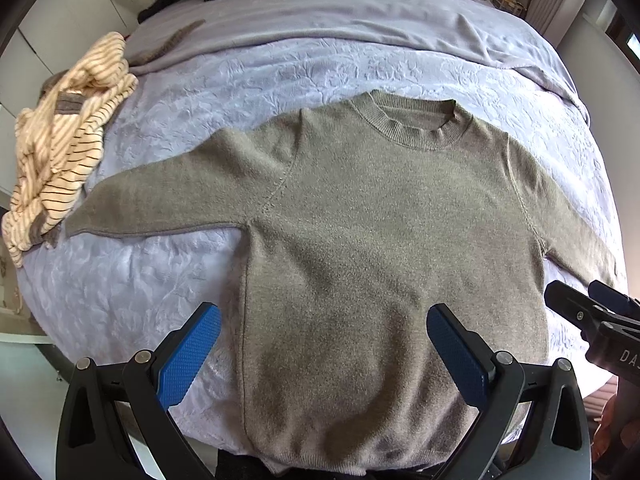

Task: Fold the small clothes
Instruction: 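Grasp the sweater sleeve cuff with the left gripper and lift it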

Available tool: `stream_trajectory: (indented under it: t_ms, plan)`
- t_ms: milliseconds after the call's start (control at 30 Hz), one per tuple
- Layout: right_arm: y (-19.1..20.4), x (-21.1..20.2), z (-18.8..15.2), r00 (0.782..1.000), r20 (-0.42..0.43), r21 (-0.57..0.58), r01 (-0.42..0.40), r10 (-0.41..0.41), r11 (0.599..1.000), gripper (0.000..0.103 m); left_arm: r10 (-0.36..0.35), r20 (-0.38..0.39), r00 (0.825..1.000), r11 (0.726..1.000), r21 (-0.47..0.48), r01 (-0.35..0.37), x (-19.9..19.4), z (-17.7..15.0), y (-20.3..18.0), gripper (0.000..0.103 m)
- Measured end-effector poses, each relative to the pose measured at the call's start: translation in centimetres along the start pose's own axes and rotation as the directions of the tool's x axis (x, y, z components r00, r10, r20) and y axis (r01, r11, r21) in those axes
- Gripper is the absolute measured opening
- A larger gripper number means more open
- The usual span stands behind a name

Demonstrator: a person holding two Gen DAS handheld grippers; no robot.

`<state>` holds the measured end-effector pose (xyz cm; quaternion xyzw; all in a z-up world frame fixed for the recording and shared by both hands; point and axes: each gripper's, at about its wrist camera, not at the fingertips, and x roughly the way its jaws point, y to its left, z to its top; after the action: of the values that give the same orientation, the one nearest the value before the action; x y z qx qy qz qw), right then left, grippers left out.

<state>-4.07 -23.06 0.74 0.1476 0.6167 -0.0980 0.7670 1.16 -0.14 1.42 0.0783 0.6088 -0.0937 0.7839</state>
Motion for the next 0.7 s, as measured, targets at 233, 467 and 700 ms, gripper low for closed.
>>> stream_trajectory:
  t_ms: [233, 467, 700]
  plan:
    - [2.2, 1.1, 0.4, 1.0, 0.012, 0.015, 0.009, -0.009, 1.0, 0.103, -0.066, -0.037, 0.997, 0.998, -0.015, 0.066, 2.7, 1.0, 3.3, 0.103]
    - [5.3, 2.7, 0.7, 1.0, 0.005, 0.066, 0.019, -0.019, 0.998, 0.103, -0.112, -0.06, 0.992, 0.994, 0.013, 0.113, 4.9, 1.5, 6.4, 0.103]
    - [10.2, 4.6, 0.9, 1.0, -0.005, 0.033, -0.017, 0.017, 0.999, 0.103, -0.162, -0.048, 0.986, 0.985, -0.063, 0.158, 6.7, 2.0, 11.0, 0.103]
